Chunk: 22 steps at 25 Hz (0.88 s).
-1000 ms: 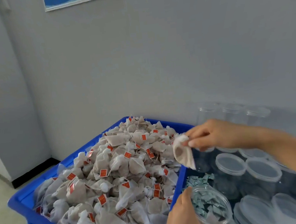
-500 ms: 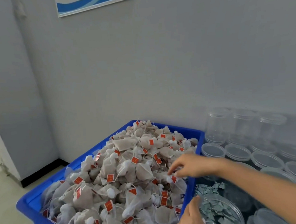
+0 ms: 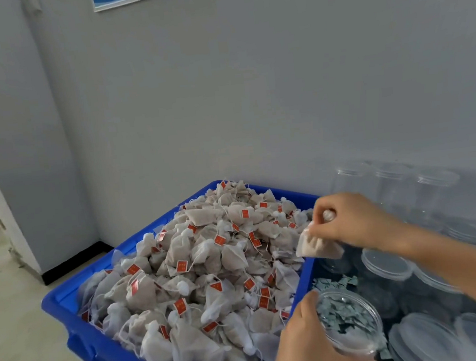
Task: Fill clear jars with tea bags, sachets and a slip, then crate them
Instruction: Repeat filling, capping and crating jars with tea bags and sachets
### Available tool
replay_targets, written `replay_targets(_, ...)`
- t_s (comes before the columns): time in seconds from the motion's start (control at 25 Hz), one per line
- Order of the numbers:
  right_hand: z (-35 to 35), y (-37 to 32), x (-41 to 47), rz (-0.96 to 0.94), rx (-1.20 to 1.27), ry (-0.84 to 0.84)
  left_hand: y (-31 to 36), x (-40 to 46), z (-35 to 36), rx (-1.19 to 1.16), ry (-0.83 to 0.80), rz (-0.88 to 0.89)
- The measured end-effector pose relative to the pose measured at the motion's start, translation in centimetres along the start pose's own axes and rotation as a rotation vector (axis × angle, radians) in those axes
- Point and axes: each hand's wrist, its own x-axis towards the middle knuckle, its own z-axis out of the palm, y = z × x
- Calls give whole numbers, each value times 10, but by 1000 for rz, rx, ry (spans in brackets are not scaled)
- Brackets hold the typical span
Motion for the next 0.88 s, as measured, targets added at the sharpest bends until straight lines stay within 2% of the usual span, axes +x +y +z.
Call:
replay_targets(0.08,-18,-2,-29,13,6,-7,-2,-6,2,-30,40,75)
replay_targets(0.24,2,-1,-62,20,-180,-395,2,-7,-1,54,35,69)
replay_targets(0.28,10,-1,-58,10,-173,-386,5,-3,-1,67,35,56)
replay_targets(0.36,28,0,-30,-11,-183,-236,8,-2,-4,75,34,44)
replay_targets(0.4,41,0,-11,-19,-181,-215,7,-2,-2,84,35,54)
replay_targets(0.44,57,0,9,-23,-183,-258,3,-1,1,78,22,56)
replay_targets(0.52,94,1,41,10,-247,-456,0,-5,4,59,0,53)
replay_targets(0.64,138,9,64,136,-476,-662,0,1,2,107,-23,53)
replay_targets(0.76,134,16,66,175,-493,-598,0,4,-1,68,-44,58)
replay_targets(0.88,113,29,61,173,-320,-509,1,-6,-2,50,-41,86)
